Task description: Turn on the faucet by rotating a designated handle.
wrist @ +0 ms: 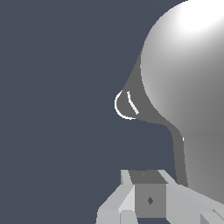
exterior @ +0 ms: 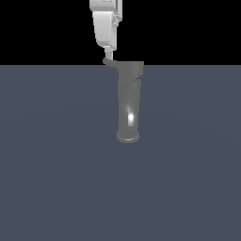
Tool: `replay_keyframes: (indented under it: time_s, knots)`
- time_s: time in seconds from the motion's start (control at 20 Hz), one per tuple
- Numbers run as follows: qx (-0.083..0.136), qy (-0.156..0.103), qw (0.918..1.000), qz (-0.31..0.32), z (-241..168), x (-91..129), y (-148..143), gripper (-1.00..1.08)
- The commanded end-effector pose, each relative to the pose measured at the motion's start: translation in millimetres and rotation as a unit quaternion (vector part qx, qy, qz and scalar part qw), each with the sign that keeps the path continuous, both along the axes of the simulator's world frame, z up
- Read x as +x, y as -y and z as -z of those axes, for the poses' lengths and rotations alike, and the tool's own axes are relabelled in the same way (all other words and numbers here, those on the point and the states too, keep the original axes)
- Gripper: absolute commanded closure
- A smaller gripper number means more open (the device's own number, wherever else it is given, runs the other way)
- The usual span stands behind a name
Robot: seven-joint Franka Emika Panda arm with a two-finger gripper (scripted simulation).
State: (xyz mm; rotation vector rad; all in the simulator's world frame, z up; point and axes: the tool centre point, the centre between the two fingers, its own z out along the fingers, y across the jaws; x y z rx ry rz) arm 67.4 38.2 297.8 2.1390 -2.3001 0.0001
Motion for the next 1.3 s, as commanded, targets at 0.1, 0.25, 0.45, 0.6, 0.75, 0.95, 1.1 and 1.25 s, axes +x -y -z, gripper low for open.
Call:
replay_keyframes:
  time_s: [0.1,0.25,0.45,0.6,0.75,0.95,1.1,1.25]
  knots:
    - [0.000,0.000,1.0000,0.000,0.0,-12.7,-4.6,1.08]
    - [0.000,0.000,1.0000,0.000,-0.1,-21.3,-7.4,1.08]
    - [0.000,0.000,1.0000,0.000,-0.1,-33.1,-11.6,1.08]
    - [0.000,0.000,1.0000,0.000,-0.1,-42.1,-14.9,1.08]
    - [0.001,0.004,1.0000,0.000,0.0,-39.2,-15.9,1.08]
    - [0.001,0.003,1.0000,0.000,-0.1,-50.6,-11.2,1.08]
    - [0.001,0.003,1.0000,0.000,0.1,-59.2,-7.6,1.08]
    - [0.001,0.002,1.0000,0.000,-0.2,-68.1,-3.9,1.08]
